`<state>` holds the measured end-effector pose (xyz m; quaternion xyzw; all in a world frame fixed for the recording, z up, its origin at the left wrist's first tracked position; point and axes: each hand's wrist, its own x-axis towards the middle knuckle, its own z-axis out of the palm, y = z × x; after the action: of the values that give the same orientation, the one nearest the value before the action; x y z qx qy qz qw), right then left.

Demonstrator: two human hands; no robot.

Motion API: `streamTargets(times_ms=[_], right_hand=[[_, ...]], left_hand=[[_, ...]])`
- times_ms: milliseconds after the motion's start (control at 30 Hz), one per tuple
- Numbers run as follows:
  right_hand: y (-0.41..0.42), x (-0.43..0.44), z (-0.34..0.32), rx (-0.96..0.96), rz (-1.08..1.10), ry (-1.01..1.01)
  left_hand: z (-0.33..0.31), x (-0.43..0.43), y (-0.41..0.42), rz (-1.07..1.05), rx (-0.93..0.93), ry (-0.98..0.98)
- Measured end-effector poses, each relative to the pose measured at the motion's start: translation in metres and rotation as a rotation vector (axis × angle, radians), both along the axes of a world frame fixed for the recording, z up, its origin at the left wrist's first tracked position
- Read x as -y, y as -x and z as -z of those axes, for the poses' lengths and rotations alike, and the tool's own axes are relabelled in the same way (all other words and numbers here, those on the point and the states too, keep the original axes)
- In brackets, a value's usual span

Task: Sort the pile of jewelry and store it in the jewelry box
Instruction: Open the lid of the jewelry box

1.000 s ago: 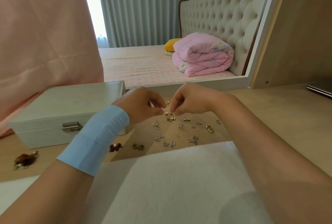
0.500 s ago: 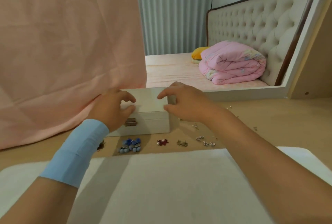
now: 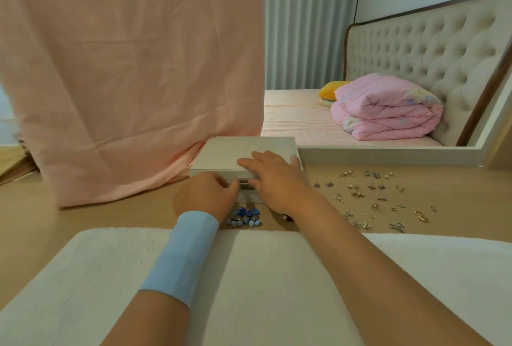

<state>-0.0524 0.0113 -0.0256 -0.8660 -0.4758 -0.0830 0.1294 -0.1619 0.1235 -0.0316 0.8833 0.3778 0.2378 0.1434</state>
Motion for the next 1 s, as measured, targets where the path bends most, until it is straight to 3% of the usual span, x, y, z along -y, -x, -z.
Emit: streamTargets(times_ms=[200,533,867,1000], right_hand=[[-0.006,0.007,0.003,0.051,-0.028,0.019],[-0.010,0.012,0.000,0.075,-0.034,0.000],[-0.010,0.016,-0.001,0.088,0.061,0.011],[-0.013,0.021,-0.003,0.007,0.083,-0.026]], left_hand=[[0.003,0.009,-0.021,-0.015,-0.140,-0.132],[0.003,0.021,-0.029,-0.067,-0.143,-0.224],[0.008,0.023,-0.034,-0.088,-0.078,-0.104],[0.005,0.023,-0.033,-0.100,-0.082,-0.080]])
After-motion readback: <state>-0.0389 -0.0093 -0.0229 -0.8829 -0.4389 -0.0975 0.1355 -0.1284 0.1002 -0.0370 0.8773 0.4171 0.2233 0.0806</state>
